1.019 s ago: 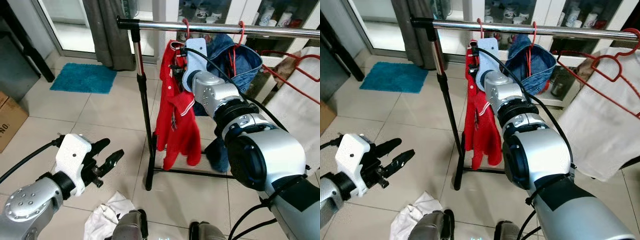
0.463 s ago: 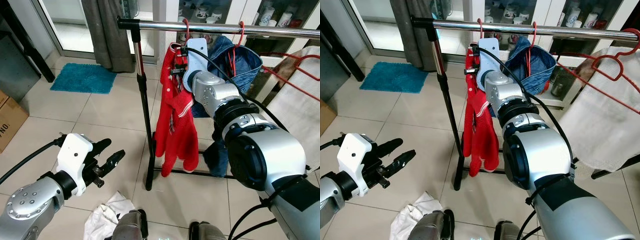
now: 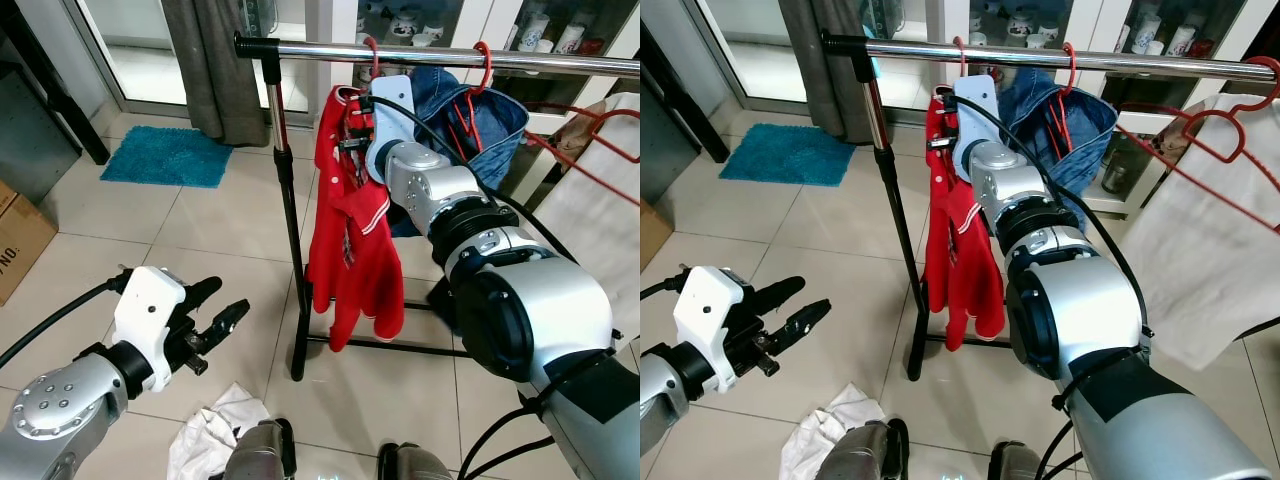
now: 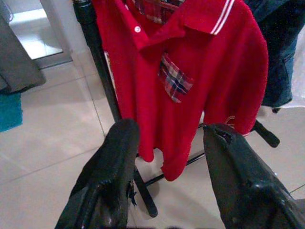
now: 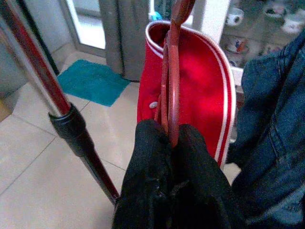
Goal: Hang hanger
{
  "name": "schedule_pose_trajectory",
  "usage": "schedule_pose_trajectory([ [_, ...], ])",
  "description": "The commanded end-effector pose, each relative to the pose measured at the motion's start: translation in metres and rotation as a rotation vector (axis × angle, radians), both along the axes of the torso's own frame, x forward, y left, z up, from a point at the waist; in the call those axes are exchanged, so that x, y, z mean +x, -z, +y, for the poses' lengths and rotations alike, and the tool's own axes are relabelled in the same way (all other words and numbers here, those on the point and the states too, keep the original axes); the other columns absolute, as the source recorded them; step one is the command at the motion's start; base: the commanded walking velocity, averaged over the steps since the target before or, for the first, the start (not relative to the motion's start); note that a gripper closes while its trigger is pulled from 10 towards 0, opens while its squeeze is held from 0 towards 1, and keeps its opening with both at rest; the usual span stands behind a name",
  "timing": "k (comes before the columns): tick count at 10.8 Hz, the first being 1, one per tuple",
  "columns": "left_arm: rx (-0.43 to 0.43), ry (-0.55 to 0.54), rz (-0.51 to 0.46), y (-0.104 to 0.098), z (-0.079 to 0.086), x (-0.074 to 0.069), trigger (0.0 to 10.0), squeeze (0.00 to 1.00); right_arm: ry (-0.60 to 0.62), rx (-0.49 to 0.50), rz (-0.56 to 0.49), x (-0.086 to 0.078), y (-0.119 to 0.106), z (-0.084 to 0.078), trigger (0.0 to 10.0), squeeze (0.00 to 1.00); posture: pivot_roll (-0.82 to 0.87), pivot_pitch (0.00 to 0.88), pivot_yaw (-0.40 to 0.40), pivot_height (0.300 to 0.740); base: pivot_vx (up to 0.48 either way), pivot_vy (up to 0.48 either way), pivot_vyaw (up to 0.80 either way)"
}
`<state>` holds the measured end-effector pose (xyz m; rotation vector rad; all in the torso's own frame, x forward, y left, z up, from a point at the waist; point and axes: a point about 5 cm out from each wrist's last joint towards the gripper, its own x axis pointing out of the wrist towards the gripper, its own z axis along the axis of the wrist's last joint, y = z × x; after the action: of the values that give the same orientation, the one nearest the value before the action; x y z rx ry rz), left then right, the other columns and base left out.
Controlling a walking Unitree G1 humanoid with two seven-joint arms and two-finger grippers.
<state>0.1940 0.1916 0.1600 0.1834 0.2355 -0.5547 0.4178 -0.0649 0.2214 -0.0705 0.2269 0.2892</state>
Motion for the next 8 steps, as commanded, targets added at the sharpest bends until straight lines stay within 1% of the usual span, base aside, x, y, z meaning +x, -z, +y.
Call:
schedule_pose_trajectory([
  [1, 0.008, -0.028, -0.015, -0.002, 0.004, 0.001, 10.0, 0.0, -0.045, -0.014, -0.092, 0.002, -0.017, 0.005, 0.0, 0.0, 0.17, 0.133, 0.042, 0.74, 0.0, 0.0, 0.0],
  [2, -0.012, -0.044, -0.034, -0.004, 0.003, 0.004, 10.0, 0.0, -0.057, -0.032, -0.131, 0.002, -0.021, 0.005, 0.0, 0.0, 0.17, 0.13, 0.04, 0.74, 0.0, 0.0, 0.0],
  [3, -0.057, -0.083, -0.053, -0.005, -0.002, 0.007, 10.0, 0.0, -0.063, -0.018, -0.224, 0.003, -0.032, 0.001, 0.0, 0.0, 0.16, 0.121, 0.029, 0.74, 0.0, 0.0, 0.0],
  [4, -0.076, -0.12, -0.047, -0.001, -0.006, 0.008, 10.0, 0.0, -0.078, -0.01, -0.286, 0.003, -0.037, -0.001, 0.0, 0.0, 0.15, 0.114, 0.023, 0.74, 0.0, 0.0, 0.0],
  [5, -0.077, -0.126, -0.047, 0.002, -0.01, 0.008, 10.0, 0.0, -0.104, -0.039, -0.316, 0.002, -0.034, -0.003, 0.0, 0.0, 0.15, 0.106, 0.019, 0.74, 0.0, 0.0, 0.0],
  [7, -0.09, -0.136, -0.047, 0.006, -0.016, 0.009, 10.0, 0.0, -0.156, -0.035, -0.343, -0.002, -0.025, -0.005, 0.0, 0.0, 0.15, 0.094, 0.017, 0.74, 0.0, 0.0, 0.0],
  [8, -0.11, -0.147, -0.048, 0.009, -0.02, 0.012, 10.0, 0.0, -0.184, -0.037, -0.371, -0.008, -0.014, -0.009, 0.0, 0.0, 0.14, 0.075, 0.02, 0.74, 0.0, 0.0, 0.0],
])
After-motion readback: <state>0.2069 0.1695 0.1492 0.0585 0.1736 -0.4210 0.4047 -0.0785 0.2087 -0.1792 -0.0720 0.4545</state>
